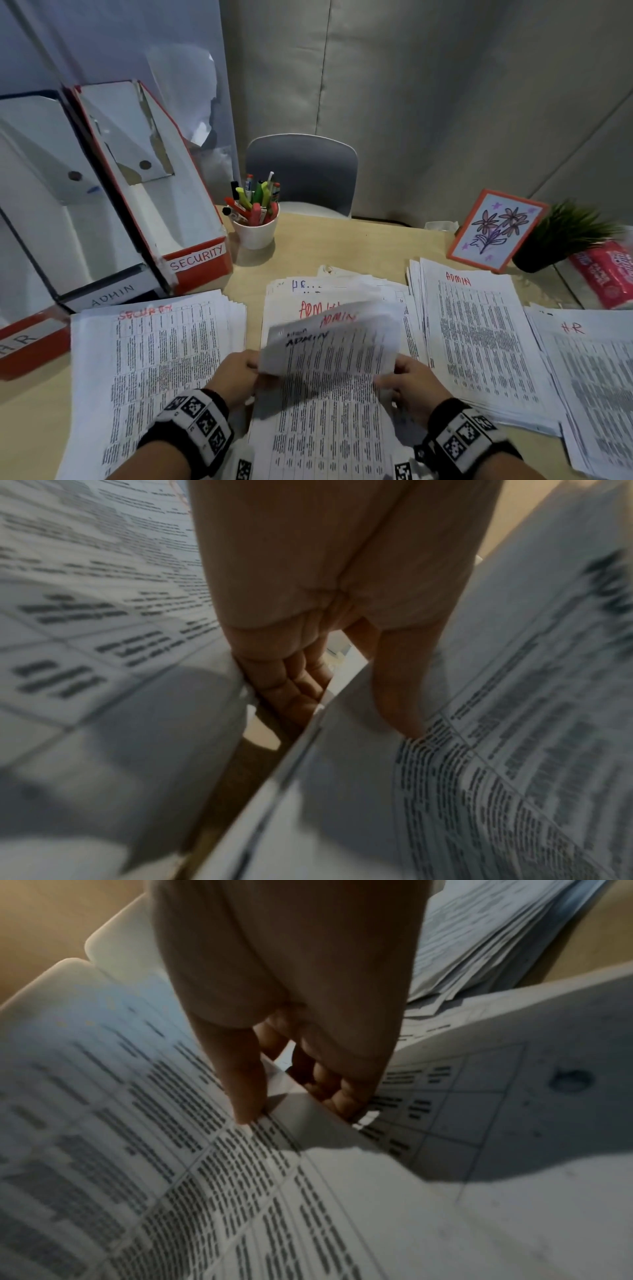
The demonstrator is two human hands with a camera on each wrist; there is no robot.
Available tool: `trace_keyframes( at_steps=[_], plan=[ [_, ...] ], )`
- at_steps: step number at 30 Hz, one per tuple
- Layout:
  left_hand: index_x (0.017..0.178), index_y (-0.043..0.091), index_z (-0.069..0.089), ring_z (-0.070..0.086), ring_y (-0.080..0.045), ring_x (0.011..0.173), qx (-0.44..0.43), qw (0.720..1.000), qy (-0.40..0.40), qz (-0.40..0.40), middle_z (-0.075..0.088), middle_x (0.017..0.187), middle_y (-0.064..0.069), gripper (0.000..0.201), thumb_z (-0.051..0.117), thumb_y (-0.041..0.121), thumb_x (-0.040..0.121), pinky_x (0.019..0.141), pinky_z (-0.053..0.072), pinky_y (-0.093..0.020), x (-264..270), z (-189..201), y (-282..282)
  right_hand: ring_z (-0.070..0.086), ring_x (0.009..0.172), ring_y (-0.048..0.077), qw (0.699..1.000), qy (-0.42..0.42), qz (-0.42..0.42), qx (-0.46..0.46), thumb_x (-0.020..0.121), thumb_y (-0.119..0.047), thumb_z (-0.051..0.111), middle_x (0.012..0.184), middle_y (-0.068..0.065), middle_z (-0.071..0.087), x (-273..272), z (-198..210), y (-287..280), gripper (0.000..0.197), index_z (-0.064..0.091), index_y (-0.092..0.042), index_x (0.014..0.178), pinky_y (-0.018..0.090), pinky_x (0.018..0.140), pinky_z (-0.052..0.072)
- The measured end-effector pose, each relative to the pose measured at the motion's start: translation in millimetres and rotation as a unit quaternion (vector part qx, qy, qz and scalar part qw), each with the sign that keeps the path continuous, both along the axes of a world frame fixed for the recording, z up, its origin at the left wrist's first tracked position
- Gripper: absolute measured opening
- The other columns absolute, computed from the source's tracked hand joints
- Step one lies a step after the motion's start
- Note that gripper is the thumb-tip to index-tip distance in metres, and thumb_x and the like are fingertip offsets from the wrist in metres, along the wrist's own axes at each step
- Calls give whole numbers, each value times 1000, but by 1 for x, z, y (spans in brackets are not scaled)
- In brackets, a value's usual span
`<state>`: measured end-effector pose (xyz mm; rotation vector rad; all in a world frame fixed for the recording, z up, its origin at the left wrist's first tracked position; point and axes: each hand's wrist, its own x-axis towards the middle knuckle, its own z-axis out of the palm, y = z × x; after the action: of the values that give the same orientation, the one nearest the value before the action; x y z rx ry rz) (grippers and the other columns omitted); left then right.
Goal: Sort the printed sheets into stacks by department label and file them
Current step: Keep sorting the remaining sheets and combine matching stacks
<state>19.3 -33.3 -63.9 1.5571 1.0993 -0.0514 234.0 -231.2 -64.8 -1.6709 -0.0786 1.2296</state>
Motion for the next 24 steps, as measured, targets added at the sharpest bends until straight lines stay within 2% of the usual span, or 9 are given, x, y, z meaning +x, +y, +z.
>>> trace_keyframes(
  at_steps=[4,7,9,12,15,17,19,22,24],
  plan=[
    [56,19,76,60,-8,67,9,999,-12,-28,63,75,-2,33,71,-4,78,55,46,-11,-4,-4,6,62,57,24,998,-47,34,0,79,19,50,70,15,67,-3,5,-1,25,69,3,84,28,53,47],
    [55,21,76,61,-11,82,-12,999,-16,-26,66,91,-5,38,71,-10,76,66,47,-9,-6,-6,11,50,61,19,994,-83,71,-3,77,10,59,65,9,56,-3,4,-2,18,60,-7,69,23,52,37],
    [53,23,75,62,-15,90,-18,999,-16,-29,67,97,-6,38,74,-9,72,76,47,-15,-6,-8,11,54,65,18,995,-79,65,-6,69,2,64,71,12,62,-4,2,-1,12,61,-7,76,22,54,40],
    [57,20,77,64,-21,96,-23,999,-22,-36,69,101,-7,29,78,-6,69,90,50,-29,-6,-5,12,64,86,30,998,-57,40,10,59,-2,65,97,22,70,-4,-3,0,41,66,-3,99,37,75,49],
    [60,16,78,67,-21,92,-15,999,-16,-36,72,96,-4,28,75,-10,70,85,55,-28,-8,-8,13,64,93,33,995,-65,72,2,65,-5,68,100,21,70,-3,0,0,36,66,-4,101,44,85,51],
    [59,17,78,67,-19,86,-9,999,-19,-28,70,95,-1,34,69,-12,75,67,55,-18,-9,-6,11,64,88,33,993,-79,85,-3,76,2,61,96,25,68,-2,1,-1,19,67,-5,93,47,82,50],
    [65,17,77,64,-14,80,14,1000,-18,-18,68,91,-1,25,71,-3,79,55,49,-13,-9,-6,8,64,73,27,995,-68,66,-10,79,13,51,86,19,70,-3,-3,-2,26,68,-2,92,36,66,50],
    [74,16,75,67,-20,79,15,999,-44,11,71,84,-7,9,83,12,71,57,51,-18,-9,-2,5,45,52,19,999,-15,17,-26,73,21,50,69,16,54,-5,-5,-3,26,65,5,86,25,51,34],
    [83,12,74,70,-27,81,-2,998,-58,36,74,83,-9,13,82,13,72,64,56,-33,-6,0,4,48,57,21,997,-43,24,-51,72,9,60,69,15,51,0,-9,-3,12,63,2,81,30,56,41]
  ],
)
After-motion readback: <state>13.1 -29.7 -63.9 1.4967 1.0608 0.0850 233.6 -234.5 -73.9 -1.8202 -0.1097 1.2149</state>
